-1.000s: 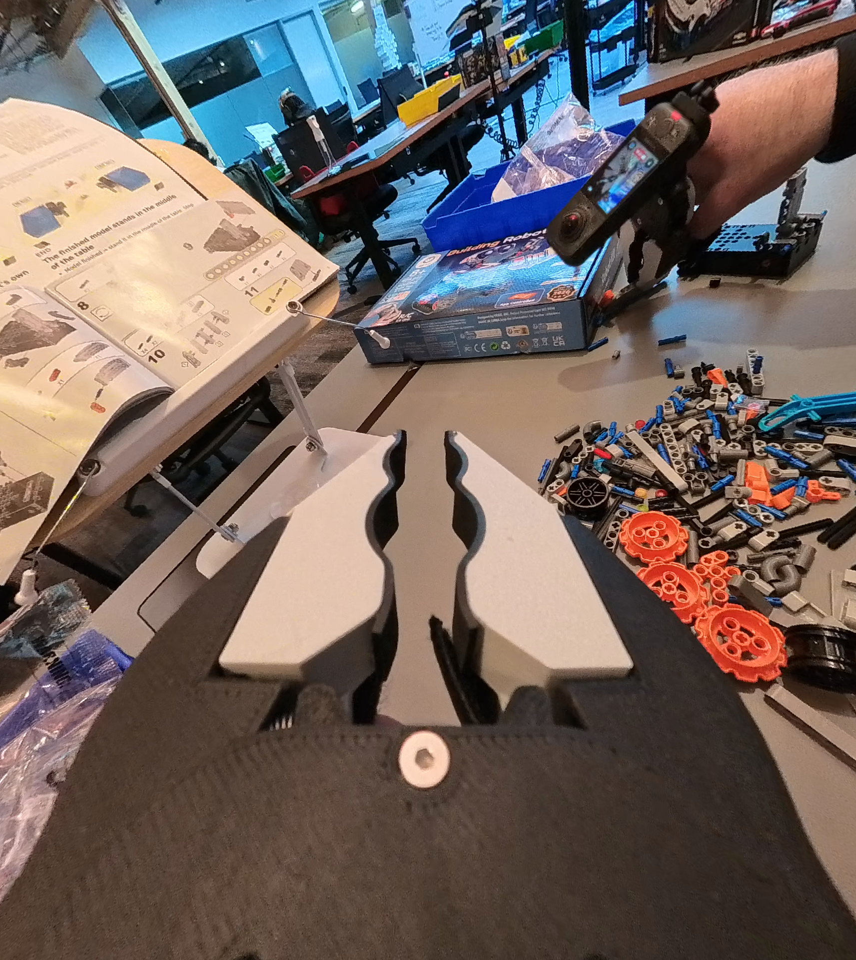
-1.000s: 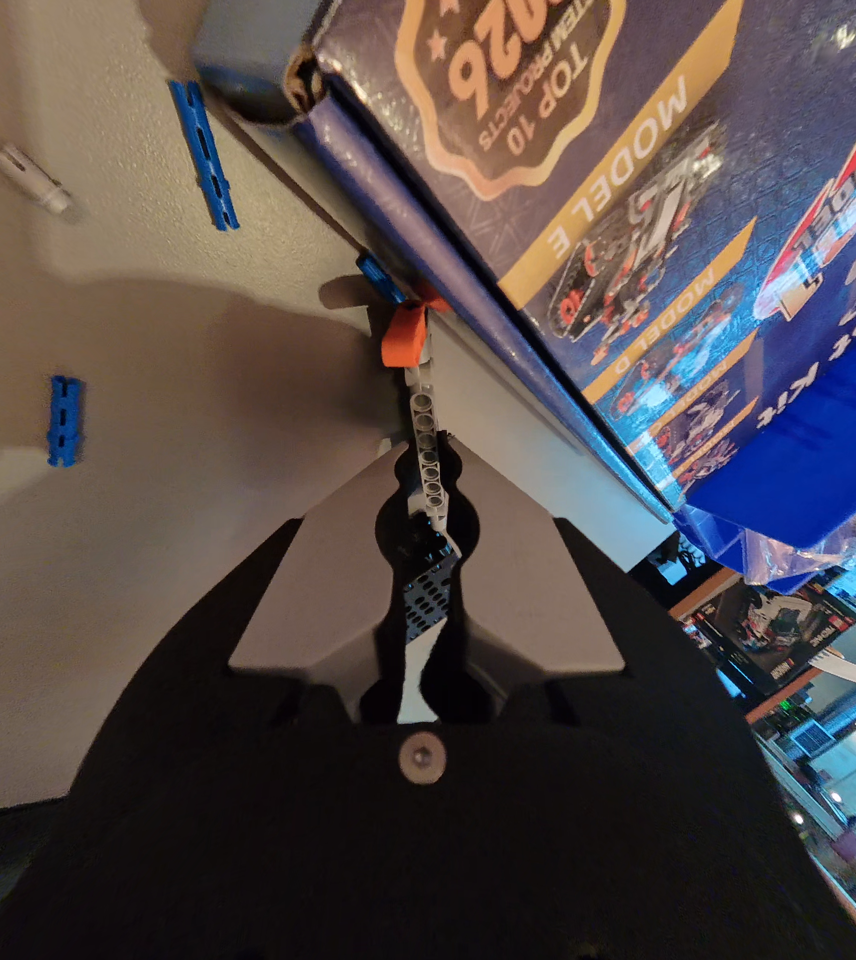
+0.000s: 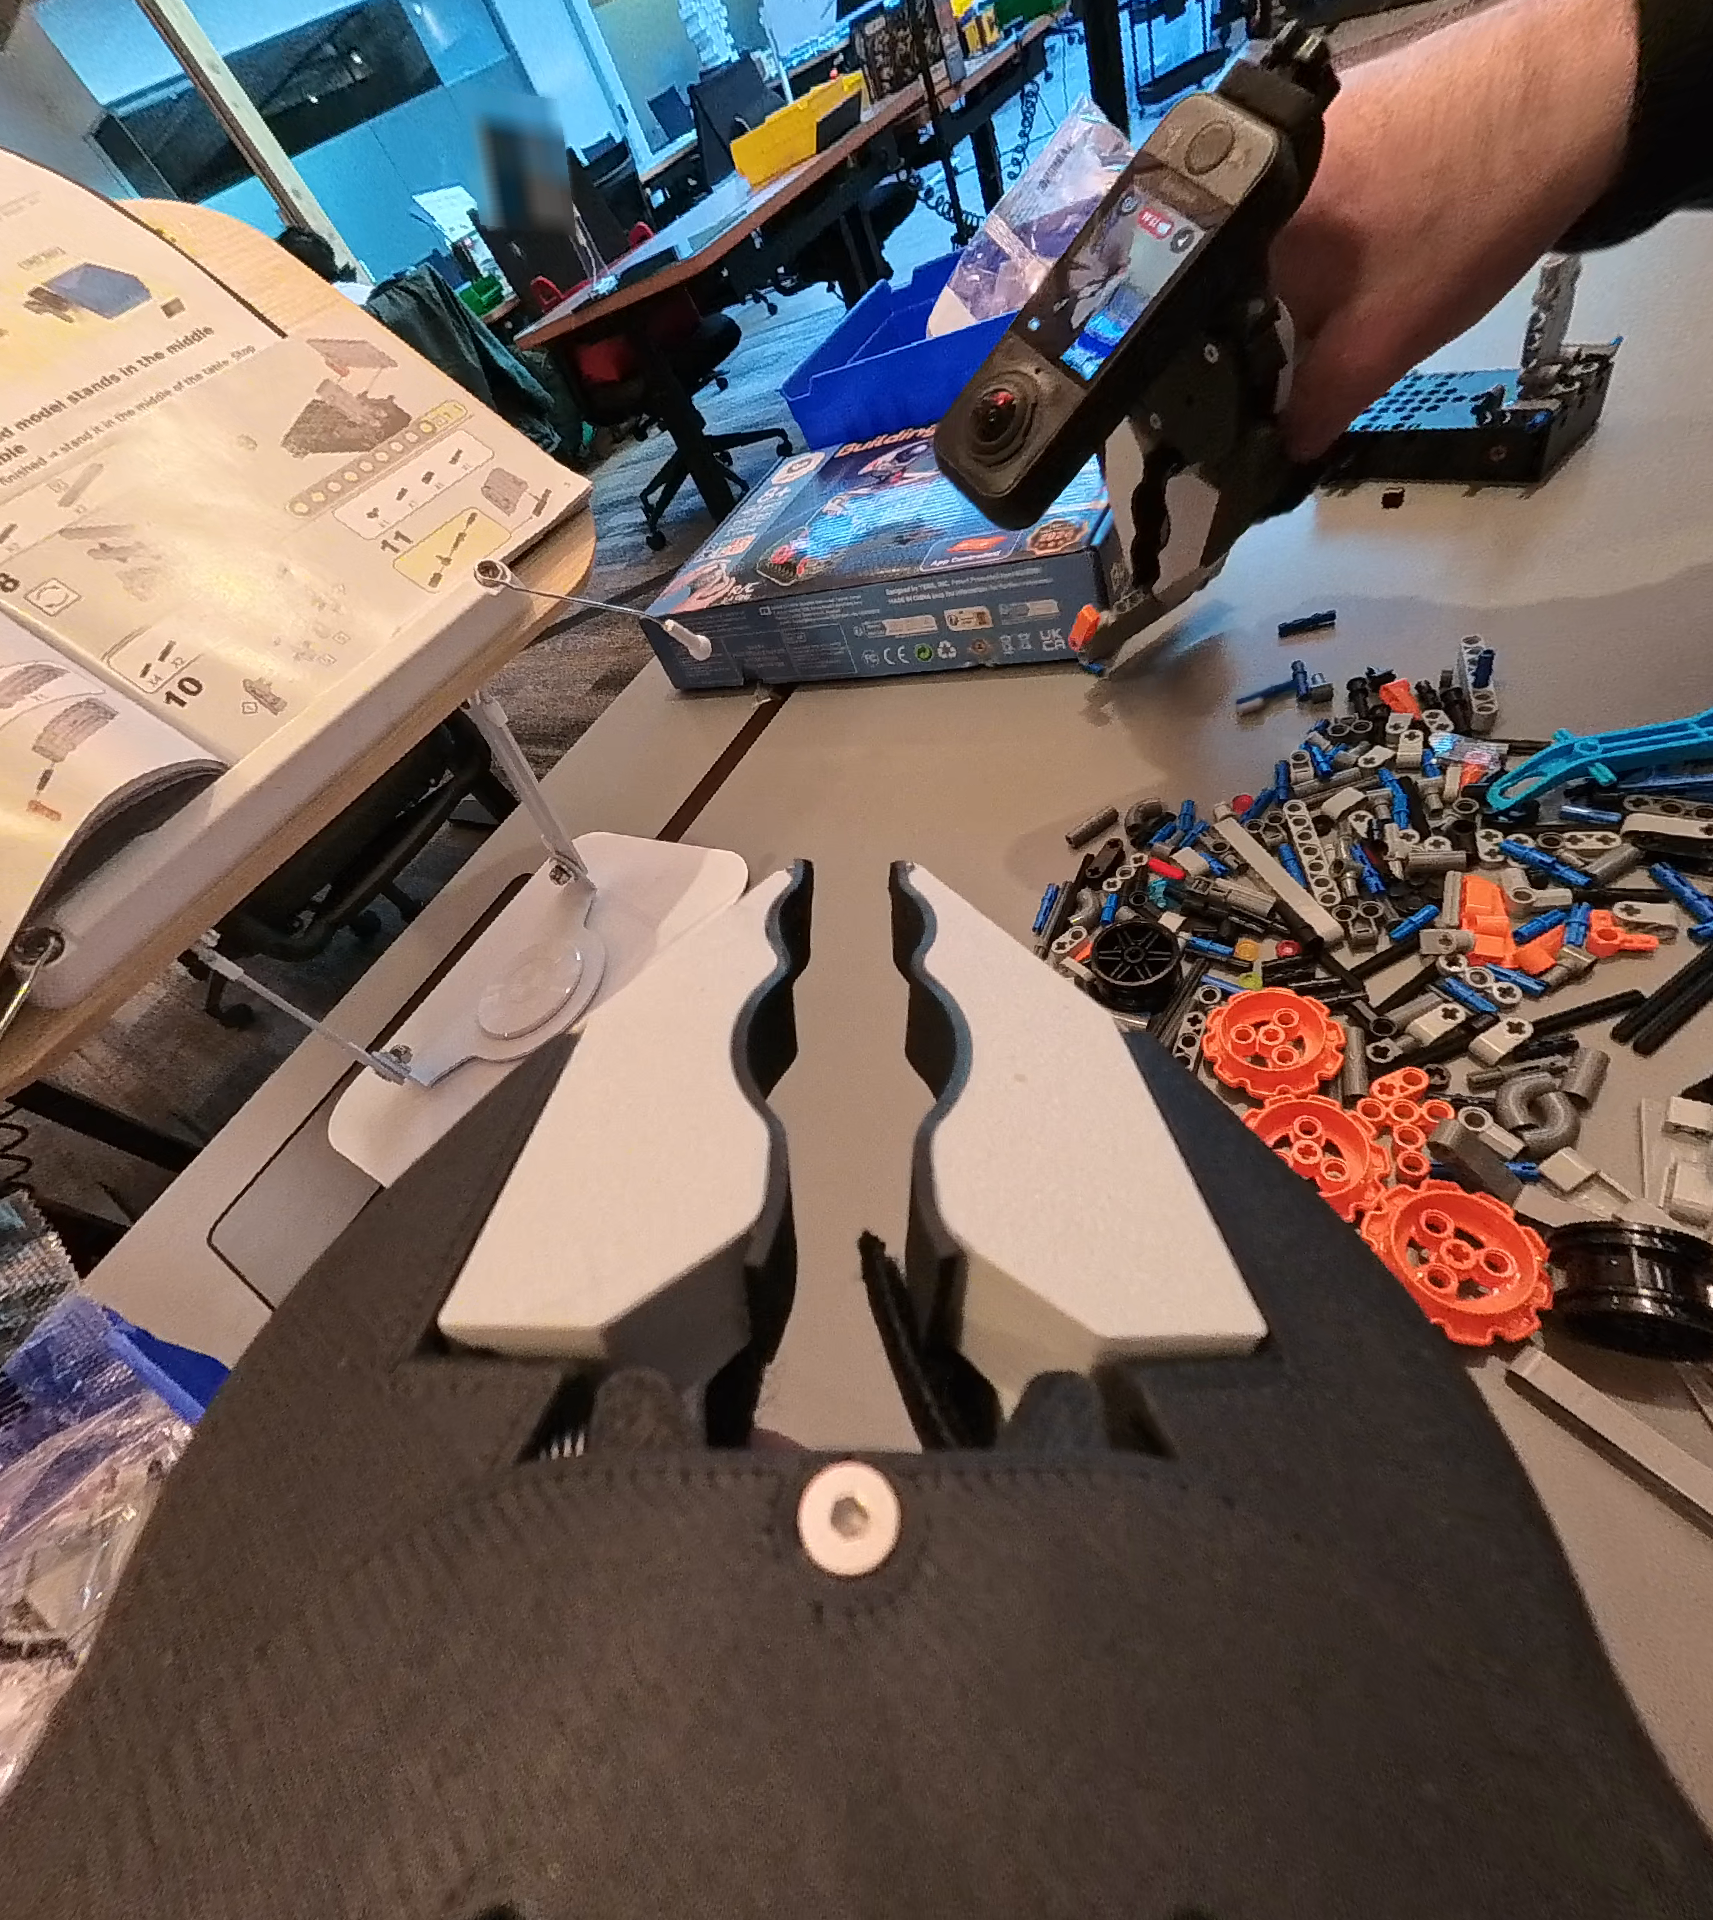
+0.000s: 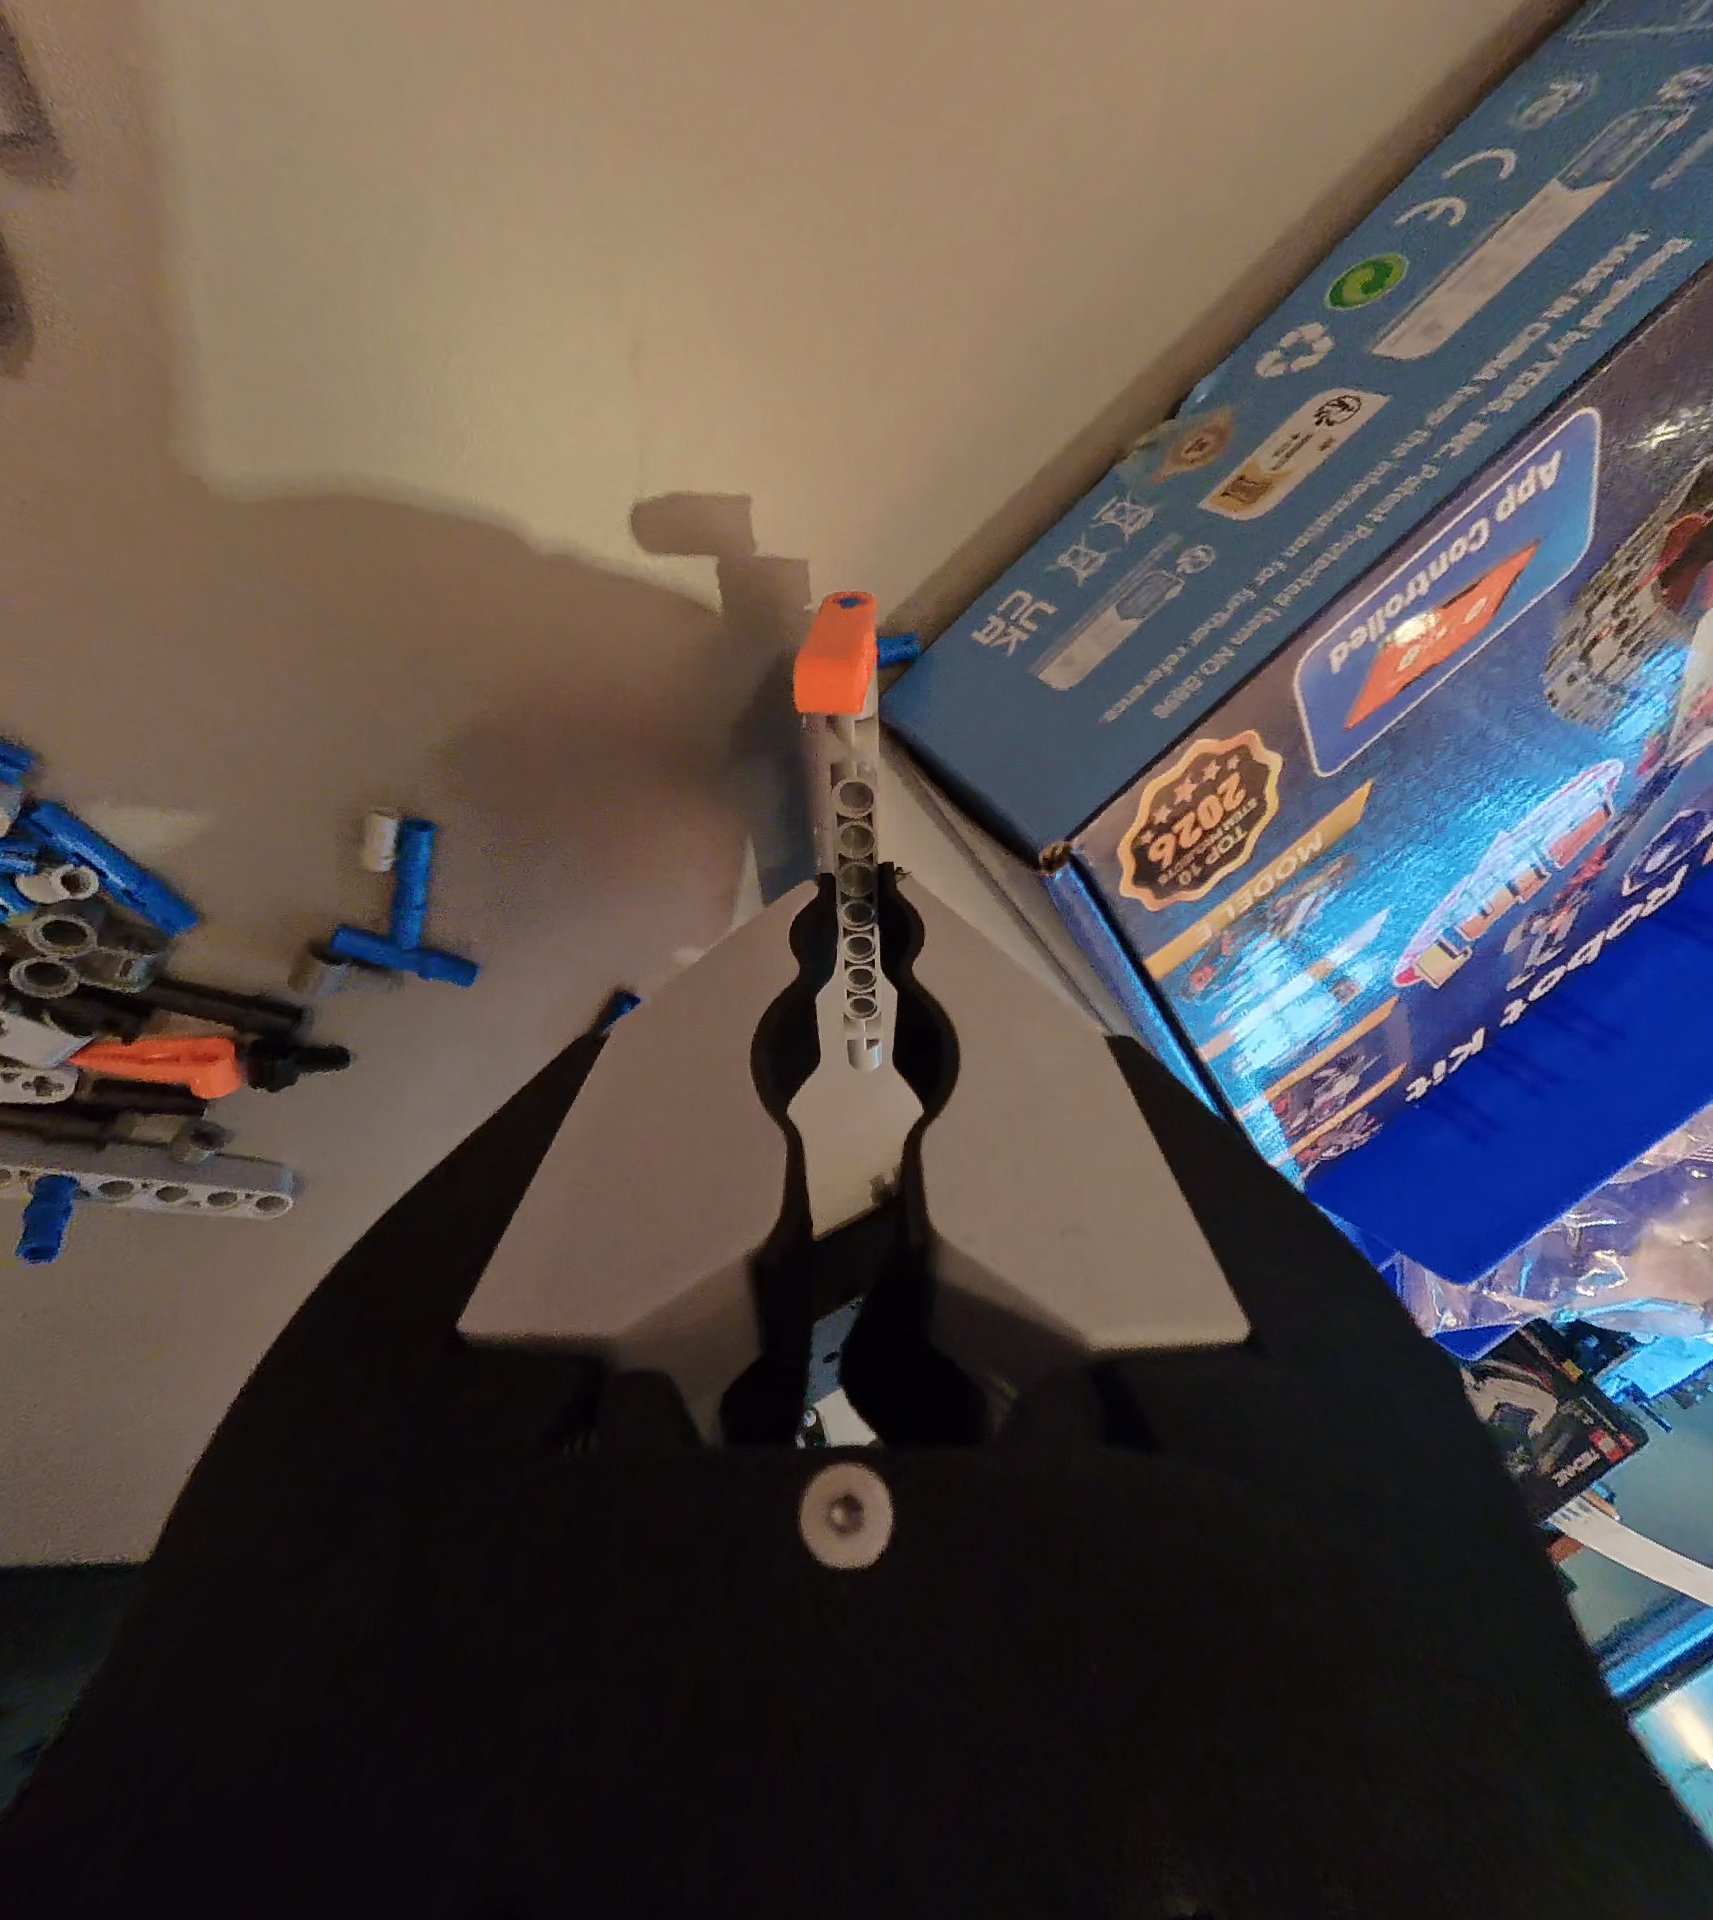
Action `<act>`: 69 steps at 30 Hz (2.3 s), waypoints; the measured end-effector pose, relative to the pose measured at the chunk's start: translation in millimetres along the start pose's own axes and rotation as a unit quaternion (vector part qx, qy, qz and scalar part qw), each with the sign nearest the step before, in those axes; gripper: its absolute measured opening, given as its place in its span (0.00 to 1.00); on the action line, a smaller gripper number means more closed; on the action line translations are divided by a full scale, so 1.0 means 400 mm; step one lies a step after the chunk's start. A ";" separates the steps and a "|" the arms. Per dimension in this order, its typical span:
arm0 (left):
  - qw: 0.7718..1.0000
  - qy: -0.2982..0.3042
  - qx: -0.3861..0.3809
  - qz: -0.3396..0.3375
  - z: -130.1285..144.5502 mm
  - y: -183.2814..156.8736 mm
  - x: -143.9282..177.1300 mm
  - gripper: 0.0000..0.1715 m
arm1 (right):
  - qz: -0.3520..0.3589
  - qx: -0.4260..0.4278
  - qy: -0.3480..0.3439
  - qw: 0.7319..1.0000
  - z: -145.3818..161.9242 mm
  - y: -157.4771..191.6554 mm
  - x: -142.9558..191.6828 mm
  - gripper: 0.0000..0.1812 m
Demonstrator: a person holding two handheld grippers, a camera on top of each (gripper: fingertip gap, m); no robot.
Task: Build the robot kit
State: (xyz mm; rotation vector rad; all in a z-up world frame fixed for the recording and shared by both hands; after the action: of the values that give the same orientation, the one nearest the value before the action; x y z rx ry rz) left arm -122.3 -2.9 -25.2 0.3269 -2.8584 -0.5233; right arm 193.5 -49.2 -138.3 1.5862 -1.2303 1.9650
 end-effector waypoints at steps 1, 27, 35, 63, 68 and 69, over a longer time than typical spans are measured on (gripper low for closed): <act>1.000 0.001 0.000 0.000 0.001 -0.001 -0.001 0.07 | 0.003 -0.001 0.005 1.000 0.000 -0.003 -0.004 0.03; 1.000 0.004 -0.006 -0.001 0.001 0.000 0.001 0.07 | -0.008 0.016 0.013 1.000 -0.021 -0.036 -0.050 0.03; 1.000 0.005 -0.007 0.000 0.002 -0.002 -0.002 0.07 | -0.071 0.037 0.007 0.997 -0.016 0.072 0.003 0.03; 1.000 -0.001 -0.011 0.010 -0.009 -0.025 -0.006 0.07 | -0.114 -0.177 0.076 0.975 0.330 -0.013 -0.038 0.03; 1.000 -0.003 0.000 0.016 -0.003 -0.026 -0.009 0.07 | -0.142 -0.201 0.081 0.966 0.315 0.020 -0.022 0.02; 1.000 -0.003 0.004 0.019 0.002 -0.026 -0.011 0.07 | -0.147 -0.205 0.083 0.964 0.308 0.032 -0.016 0.03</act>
State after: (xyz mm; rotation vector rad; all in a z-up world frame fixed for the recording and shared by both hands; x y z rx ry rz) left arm -116.3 -11.0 -30.5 0.2725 -2.8668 -0.5062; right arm 263.5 -151.0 -148.8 1.2809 -1.1627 1.5059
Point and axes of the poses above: each gripper's, where its closed fingertips meet, x back along the fingers, z out of its underside, y = z × x across the jaws, the point moved 4 cm from there along x, back along the fingers, and after that the axes turned 6 degrees about -y, right-handed, at the moved point
